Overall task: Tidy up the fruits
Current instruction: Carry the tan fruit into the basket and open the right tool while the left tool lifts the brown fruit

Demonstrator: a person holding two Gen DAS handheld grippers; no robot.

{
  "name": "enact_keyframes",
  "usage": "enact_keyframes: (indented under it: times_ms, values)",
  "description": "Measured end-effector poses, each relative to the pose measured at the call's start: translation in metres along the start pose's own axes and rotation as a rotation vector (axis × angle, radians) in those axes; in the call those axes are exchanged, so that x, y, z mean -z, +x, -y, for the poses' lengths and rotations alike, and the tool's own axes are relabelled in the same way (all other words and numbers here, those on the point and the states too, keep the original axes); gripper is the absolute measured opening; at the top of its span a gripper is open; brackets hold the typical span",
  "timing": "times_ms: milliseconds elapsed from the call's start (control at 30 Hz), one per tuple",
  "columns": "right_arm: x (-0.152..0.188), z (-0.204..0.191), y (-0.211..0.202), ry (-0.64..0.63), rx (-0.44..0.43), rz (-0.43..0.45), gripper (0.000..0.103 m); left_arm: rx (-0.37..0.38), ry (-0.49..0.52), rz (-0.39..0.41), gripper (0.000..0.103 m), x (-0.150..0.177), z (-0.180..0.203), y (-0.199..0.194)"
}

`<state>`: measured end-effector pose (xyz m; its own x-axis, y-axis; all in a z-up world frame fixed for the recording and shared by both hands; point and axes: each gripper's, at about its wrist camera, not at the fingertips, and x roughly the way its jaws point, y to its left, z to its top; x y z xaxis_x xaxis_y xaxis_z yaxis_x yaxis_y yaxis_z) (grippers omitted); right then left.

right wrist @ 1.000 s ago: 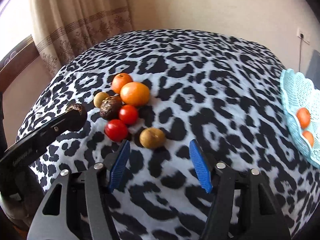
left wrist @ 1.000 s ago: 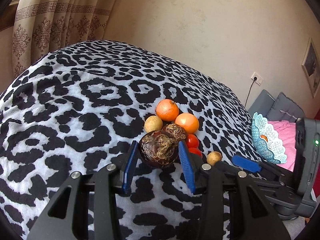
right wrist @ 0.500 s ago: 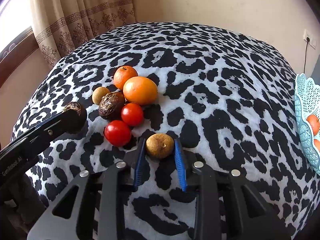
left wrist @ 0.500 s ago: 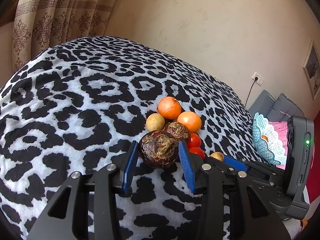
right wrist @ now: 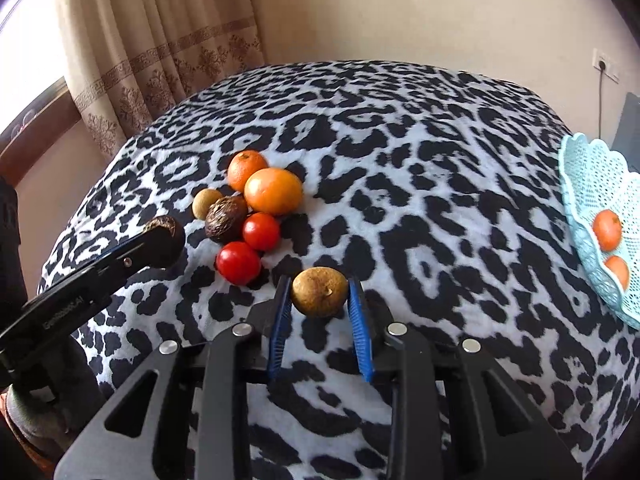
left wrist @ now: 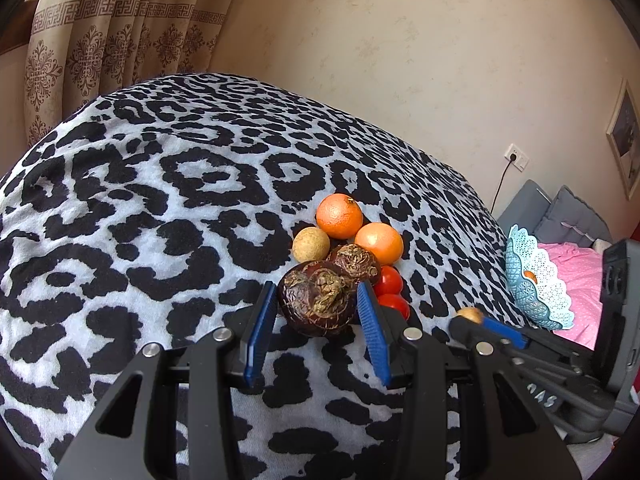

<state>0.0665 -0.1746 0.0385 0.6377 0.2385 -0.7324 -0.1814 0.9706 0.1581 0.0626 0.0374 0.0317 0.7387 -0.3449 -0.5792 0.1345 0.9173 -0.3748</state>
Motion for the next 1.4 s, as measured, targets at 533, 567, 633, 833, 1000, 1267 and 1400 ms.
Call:
enact_keyframes:
  times_ms: [533,567,633,833,1000,1267,1400]
  values:
    - [0.004,0.091,-0.062,0.18,0.19,0.141,0.029,-0.001,0.005,0.002,0.042,-0.001,-0.001,-0.001]
    - [0.005,0.097,-0.065,0.19,0.204,0.148,0.029,-0.002,0.006,0.002,0.042,-0.001,-0.001,-0.001]
    - [0.006,0.109,-0.073,0.218,0.23,0.166,0.029,-0.004,0.008,0.002,0.042,-0.001,-0.001,-0.001]
    - [0.012,0.141,-0.087,0.265,0.313,0.205,0.029,-0.024,0.014,0.0,0.042,0.0,0.0,0.001]
    - [0.016,0.171,-0.095,0.317,0.345,0.219,0.029,-0.046,0.026,-0.001,0.042,0.001,0.002,0.002]
    - [0.026,0.209,-0.097,0.382,0.376,0.21,0.029,-0.078,0.057,-0.003,0.042,0.0,0.014,-0.002]
    - [0.03,0.218,-0.099,0.41,0.371,0.219,0.03,-0.065,0.082,-0.005,0.042,0.0,0.029,-0.006]
